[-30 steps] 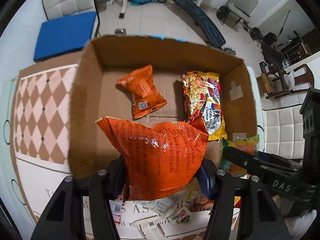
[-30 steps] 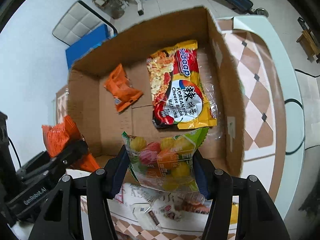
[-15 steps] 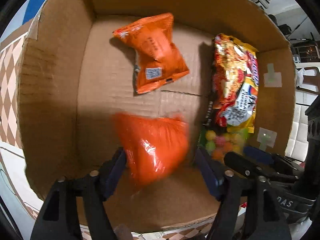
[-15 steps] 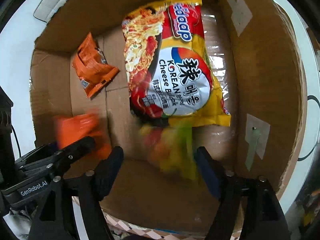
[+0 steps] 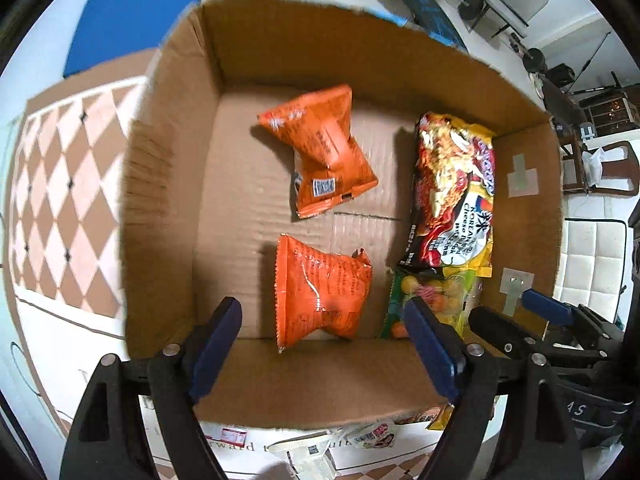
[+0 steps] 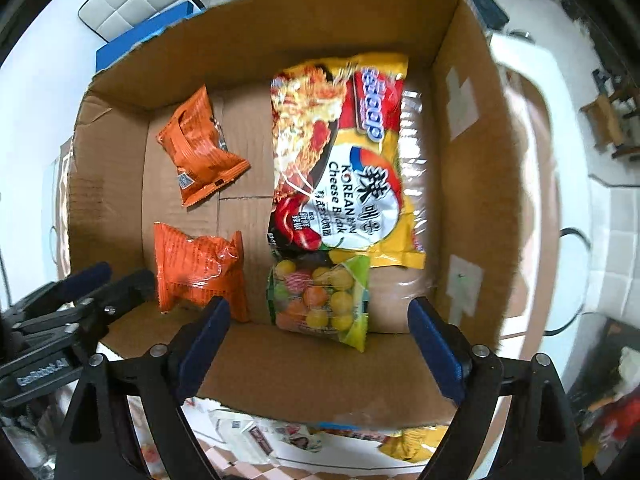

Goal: Organize snacks
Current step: 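Carry both bags into the box and release them beside the noodle pack, then grasp the white bread packet with the left tool while the right tool grasps a yellow packet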

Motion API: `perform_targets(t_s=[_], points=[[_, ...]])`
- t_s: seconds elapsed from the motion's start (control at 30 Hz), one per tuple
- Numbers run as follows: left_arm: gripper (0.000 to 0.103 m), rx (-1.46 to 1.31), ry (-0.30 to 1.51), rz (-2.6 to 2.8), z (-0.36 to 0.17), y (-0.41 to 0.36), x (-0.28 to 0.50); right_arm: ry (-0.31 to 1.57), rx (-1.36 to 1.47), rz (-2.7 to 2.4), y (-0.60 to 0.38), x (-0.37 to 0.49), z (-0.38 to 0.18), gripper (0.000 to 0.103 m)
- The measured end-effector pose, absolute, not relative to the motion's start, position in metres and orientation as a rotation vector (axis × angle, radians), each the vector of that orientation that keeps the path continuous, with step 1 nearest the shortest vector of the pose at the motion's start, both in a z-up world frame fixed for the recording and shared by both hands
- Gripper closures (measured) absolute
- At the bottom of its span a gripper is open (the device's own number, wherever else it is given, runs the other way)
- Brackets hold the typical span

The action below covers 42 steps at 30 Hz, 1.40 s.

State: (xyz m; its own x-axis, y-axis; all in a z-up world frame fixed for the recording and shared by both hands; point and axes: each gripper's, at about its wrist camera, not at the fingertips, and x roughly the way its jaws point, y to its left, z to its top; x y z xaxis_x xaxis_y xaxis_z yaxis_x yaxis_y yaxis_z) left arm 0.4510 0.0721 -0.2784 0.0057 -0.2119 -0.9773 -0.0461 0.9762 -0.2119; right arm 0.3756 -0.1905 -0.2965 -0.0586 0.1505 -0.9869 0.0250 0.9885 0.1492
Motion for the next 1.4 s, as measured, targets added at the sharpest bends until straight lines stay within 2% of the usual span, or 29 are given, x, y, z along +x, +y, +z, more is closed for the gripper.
perform_targets(t_s=[0.13,0.63,1.17,1.2,1.27,1.4], points=[[0.020,-0.158,1.494,-0.121,-0.253,0.073,0.446,1.555,0.090,0.076,-0.187,0.366,-0.275,0.004],[0.020,-0.054,1.242,-0.068,-0.186,0.066,0.374,1.309,0.012,0.010,-0.196,0.299,-0.188,0.004],[0.020,-0.046,1.103,-0.051,-0.128,0.046,0.314,1.198,0.070,0.041,-0.218,0.229,-0.118,0.004],[0.019,-0.049,1.103,-0.056,-0.127,0.045,0.310,1.199,0.080,0.045,-0.221,0.228,-0.117,0.004],[0.005,-0.068,1.123,-0.076,-0.131,0.042,0.308,1.212,0.103,0.052,-0.227,0.222,-0.117,0.004],[0.003,-0.093,1.162,-0.087,-0.150,0.036,0.297,1.274,0.139,0.054,-0.245,0.213,-0.134,0.004]])
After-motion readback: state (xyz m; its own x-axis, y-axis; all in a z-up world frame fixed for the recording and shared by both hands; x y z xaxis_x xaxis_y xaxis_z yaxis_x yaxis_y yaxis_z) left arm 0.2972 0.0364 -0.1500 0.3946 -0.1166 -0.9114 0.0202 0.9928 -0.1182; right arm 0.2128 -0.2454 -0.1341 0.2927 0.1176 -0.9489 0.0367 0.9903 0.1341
